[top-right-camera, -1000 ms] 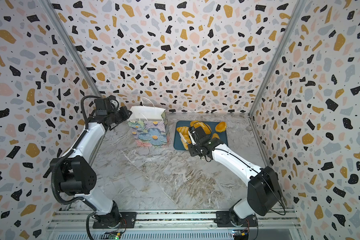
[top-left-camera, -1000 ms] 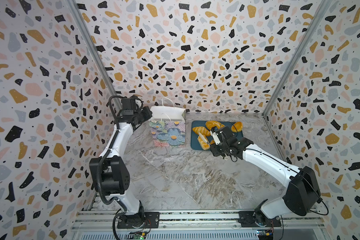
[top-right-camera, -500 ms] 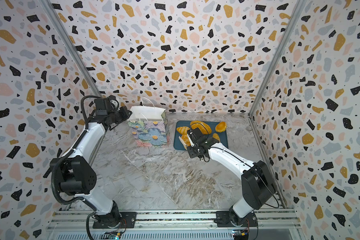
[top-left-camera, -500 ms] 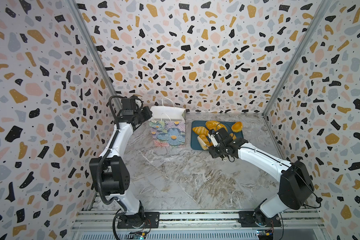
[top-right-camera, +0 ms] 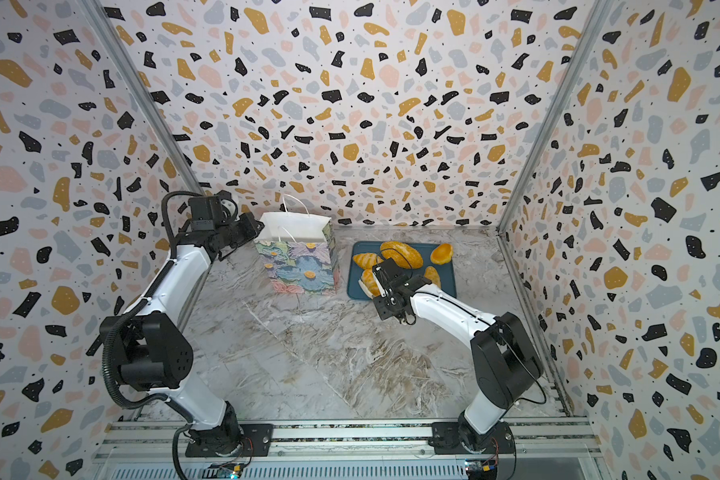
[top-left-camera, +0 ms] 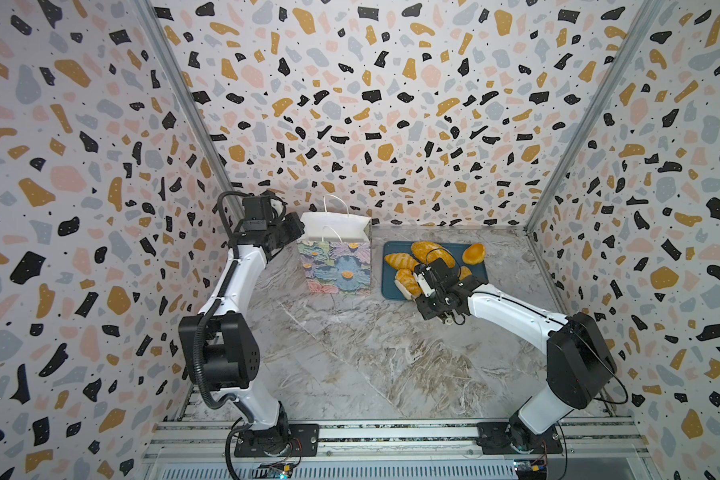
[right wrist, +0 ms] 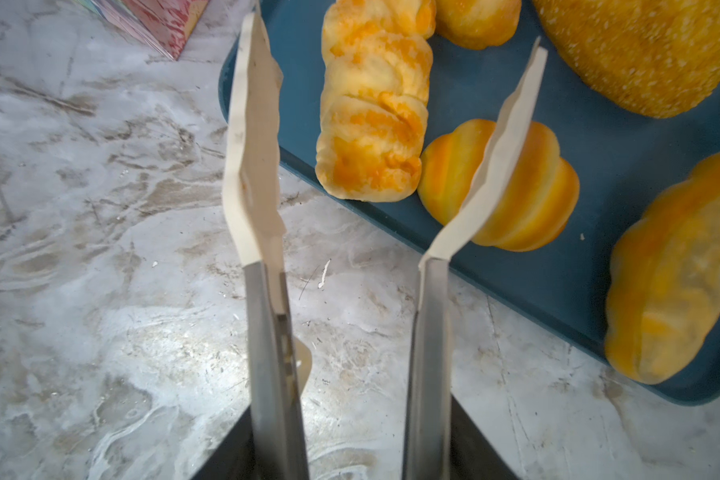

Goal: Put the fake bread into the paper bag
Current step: 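Lower the open tongs over the twisted roll on the tray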

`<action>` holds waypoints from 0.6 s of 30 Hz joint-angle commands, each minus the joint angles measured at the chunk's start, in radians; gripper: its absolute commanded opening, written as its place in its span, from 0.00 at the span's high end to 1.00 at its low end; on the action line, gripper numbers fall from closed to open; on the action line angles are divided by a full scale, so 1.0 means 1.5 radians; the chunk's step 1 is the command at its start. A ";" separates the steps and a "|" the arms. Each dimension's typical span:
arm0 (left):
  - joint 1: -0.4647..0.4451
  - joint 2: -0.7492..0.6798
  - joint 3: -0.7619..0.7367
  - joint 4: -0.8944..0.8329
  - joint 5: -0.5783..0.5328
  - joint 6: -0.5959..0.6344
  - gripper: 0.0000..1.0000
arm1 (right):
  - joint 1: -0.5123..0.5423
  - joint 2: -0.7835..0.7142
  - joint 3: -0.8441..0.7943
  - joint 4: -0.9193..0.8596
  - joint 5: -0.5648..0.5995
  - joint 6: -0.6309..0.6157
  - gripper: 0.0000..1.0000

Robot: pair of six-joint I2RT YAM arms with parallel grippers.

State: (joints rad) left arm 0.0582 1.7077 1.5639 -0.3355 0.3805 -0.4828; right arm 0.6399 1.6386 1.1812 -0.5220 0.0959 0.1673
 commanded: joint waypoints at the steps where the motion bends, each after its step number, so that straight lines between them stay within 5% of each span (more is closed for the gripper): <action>1: 0.004 0.002 0.002 0.015 0.005 0.009 1.00 | 0.003 0.001 0.033 -0.019 0.021 -0.009 0.45; 18: 0.004 0.004 0.003 0.015 0.005 0.009 1.00 | 0.010 0.065 0.098 -0.048 0.049 -0.030 0.45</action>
State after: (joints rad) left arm 0.0582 1.7077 1.5642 -0.3355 0.3809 -0.4828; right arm 0.6498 1.7382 1.2823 -0.5686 0.1448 0.1368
